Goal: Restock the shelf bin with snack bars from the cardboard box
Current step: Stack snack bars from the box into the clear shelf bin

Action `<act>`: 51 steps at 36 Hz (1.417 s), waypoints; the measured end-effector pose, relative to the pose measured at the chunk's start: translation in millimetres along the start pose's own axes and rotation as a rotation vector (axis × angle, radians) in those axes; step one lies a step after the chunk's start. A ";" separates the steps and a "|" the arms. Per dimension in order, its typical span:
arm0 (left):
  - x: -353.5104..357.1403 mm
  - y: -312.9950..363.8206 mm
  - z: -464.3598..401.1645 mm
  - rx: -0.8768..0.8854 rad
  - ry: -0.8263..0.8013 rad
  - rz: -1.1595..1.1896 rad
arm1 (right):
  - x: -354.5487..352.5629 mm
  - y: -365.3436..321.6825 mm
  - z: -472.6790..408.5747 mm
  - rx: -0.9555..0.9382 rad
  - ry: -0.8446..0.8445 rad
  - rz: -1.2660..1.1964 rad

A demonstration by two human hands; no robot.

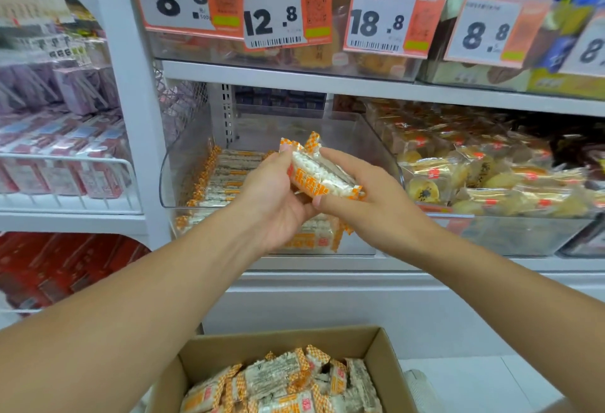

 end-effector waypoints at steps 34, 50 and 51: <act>-47.8 21.7 -40.3 0.345 -0.421 -2.033 | 33.8 99.2 -184.7 0.351 -0.279 1.154; -46.5 23.0 -42.2 0.364 -0.369 -1.998 | 57.9 110.6 -153.2 0.495 -0.630 1.017; -46.4 23.5 -41.7 0.366 -0.368 -1.998 | 59.0 111.6 -149.5 0.533 -0.697 0.981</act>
Point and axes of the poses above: each hand's wrist, its own z-axis away from the middle knuckle, its own x-axis out of the palm, y = z × x, the point moved 9 cm from there along -z, towards the middle knuckle, and after that the axes turned 7 degrees about x, right-handed, at the moved point
